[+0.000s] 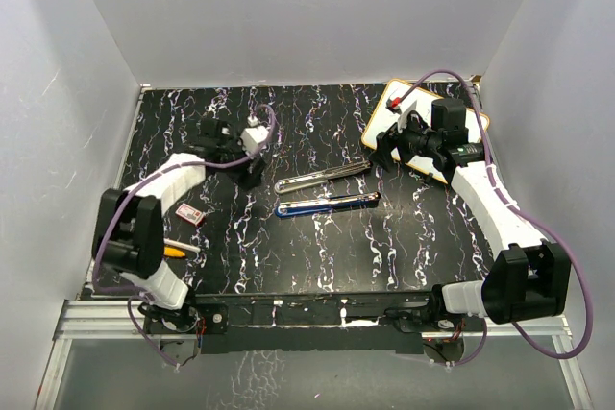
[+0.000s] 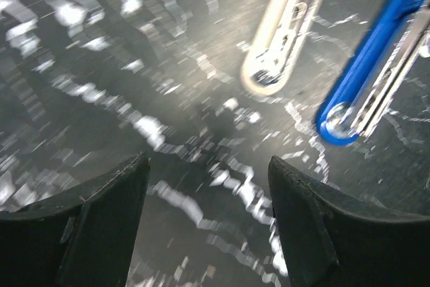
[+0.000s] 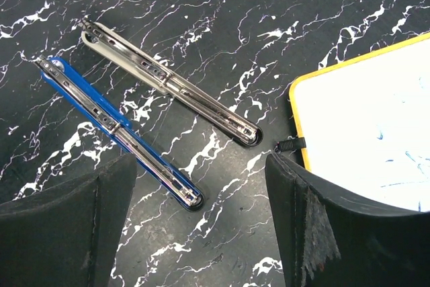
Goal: Load the staples into the stapler
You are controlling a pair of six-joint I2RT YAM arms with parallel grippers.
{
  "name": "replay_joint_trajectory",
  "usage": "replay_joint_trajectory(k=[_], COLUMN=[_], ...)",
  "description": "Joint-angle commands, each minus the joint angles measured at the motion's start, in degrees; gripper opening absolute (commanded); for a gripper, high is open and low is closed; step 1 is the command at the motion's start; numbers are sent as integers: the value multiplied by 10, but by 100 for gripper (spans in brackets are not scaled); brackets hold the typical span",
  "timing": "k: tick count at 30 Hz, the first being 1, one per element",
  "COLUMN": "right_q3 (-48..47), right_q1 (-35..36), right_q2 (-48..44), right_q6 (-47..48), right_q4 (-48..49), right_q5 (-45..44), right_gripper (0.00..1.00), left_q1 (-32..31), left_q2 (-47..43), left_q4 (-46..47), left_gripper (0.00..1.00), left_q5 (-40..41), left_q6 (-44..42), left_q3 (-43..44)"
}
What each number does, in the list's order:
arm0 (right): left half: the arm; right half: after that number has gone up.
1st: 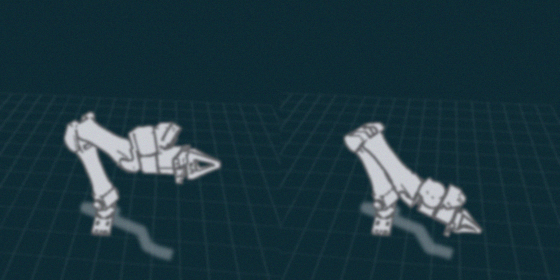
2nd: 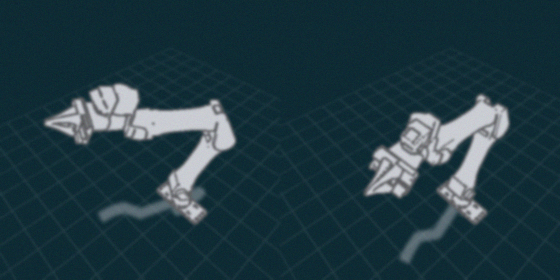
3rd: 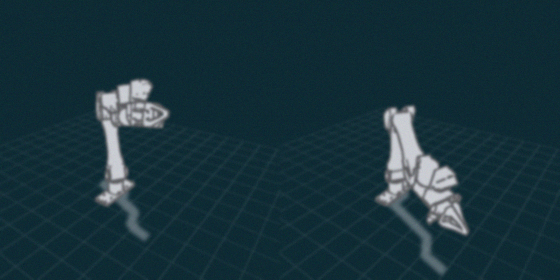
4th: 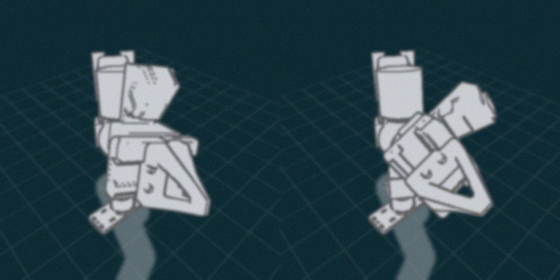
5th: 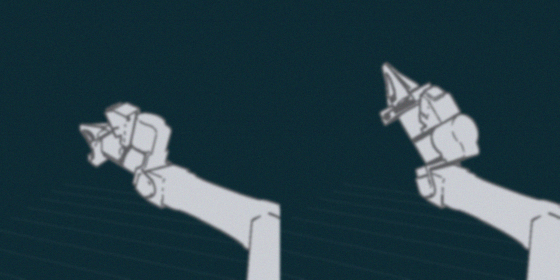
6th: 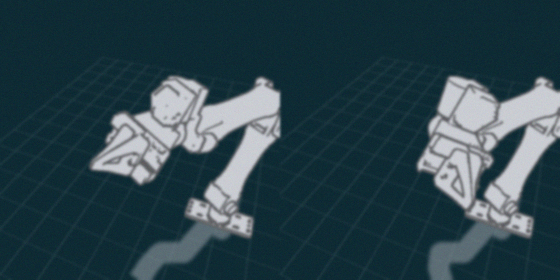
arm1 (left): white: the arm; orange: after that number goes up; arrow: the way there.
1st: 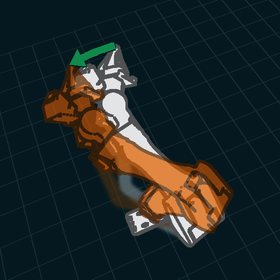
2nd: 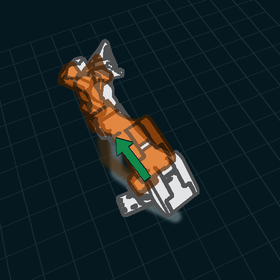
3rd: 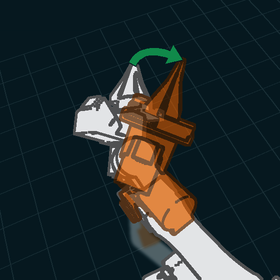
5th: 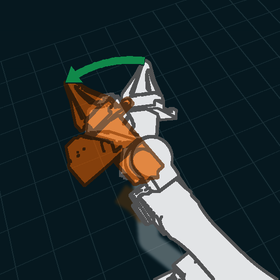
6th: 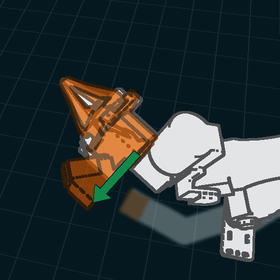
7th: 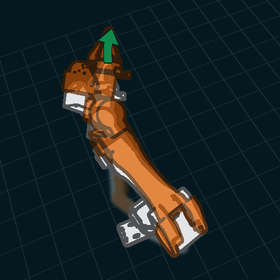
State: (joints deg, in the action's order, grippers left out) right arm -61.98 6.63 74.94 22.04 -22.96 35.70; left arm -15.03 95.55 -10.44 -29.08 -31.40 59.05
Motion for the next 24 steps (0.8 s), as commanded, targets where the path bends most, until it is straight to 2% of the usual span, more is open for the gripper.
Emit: replay_joint_trajectory(k=[1,5,9,12,17,24], right_q3=[-7,8,33,37,53,68], right_q1=[-1,-1,-1,-1,-1,0], right_q2=[-12,-12,-10,-10,-26,-29], right_q6=[-16,-7,-19,-17,-9,4], right_q4=[7,24,57,57,58,54], right_q5=[0,40,79,99,108,108], right_gripper=[80,80,80,80,80,80], left_q1=[80,201,268,283,286,286], left_q2=[-97,-149,-131,-100,-54,21], left_q4=[-199,-289,-361,-390,-439,-502], left_gripper=[70,71,73,73,74,77], left_q5=[128,120,89,69,53,58], left_q6=[2,-125,-296,-405,-636,-775], left_q3=[44,25,47,72,81,114])
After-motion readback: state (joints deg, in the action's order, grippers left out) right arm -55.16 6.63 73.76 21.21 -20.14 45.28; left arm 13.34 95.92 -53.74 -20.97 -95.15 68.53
